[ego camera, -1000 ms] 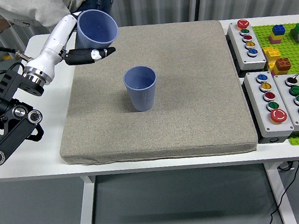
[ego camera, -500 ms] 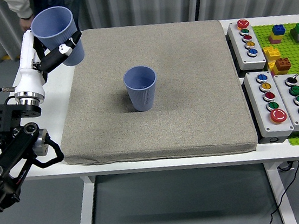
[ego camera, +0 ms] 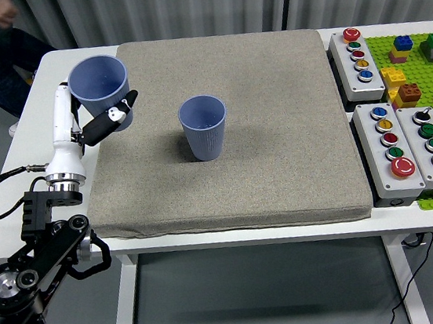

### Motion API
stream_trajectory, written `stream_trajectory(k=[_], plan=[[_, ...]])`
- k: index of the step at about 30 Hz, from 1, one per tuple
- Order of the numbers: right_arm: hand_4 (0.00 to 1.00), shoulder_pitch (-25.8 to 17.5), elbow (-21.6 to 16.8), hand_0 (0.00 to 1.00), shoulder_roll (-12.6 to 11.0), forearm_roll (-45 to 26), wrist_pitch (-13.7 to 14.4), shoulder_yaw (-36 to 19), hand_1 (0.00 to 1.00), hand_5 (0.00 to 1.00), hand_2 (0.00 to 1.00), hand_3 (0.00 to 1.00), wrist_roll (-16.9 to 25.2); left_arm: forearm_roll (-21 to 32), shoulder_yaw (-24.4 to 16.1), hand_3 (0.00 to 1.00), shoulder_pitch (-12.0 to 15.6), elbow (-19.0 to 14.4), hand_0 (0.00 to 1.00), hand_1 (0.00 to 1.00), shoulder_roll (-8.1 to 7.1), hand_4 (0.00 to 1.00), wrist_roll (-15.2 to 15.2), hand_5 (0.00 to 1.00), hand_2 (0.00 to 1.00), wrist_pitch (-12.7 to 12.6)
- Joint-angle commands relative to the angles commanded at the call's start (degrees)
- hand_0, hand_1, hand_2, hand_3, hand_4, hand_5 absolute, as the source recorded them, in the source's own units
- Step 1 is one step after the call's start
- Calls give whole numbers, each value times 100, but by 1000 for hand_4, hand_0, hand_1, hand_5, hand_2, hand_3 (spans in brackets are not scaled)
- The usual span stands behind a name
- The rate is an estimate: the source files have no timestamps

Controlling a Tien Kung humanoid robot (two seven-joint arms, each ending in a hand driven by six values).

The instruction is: Pick cup pour cup place

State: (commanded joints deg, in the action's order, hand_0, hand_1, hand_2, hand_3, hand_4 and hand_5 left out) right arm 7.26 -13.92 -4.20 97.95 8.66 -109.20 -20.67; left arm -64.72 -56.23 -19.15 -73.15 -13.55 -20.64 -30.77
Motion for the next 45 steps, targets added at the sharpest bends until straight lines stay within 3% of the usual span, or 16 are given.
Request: stream_trajectory(k=[12, 24, 38, 39, 45], plan=[[2, 3, -3, 639, 14, 33, -13, -14, 604, 2, 510, 589, -9, 291, 334, 559, 59, 535, 624, 569, 212, 873, -419, 284, 583, -124], [2, 20, -2, 641, 13, 66, -34, -20, 605, 2, 511, 589, -5, 903, 656, 561, 183, 1097, 643, 598, 363, 877, -920, 317, 602, -306], [2, 33, -4, 641, 15, 121, -49, -33, 605, 2, 510, 589, -13, 1001, 802, 566, 302, 1215, 651, 617, 442, 883, -1215, 332, 636, -447], [2, 33, -3, 641, 15, 122, -49, -34, 605, 2, 510, 588, -13, 999, 804, 621, 302, 1220, 666, 638, 443, 885, -1218, 337, 665, -444], [2, 14, -5, 642, 22, 140, -50, -44, 605, 2, 510, 588, -18, 979, 783, 625, 301, 1286, 666, 638, 432, 883, -1195, 340, 675, -407]])
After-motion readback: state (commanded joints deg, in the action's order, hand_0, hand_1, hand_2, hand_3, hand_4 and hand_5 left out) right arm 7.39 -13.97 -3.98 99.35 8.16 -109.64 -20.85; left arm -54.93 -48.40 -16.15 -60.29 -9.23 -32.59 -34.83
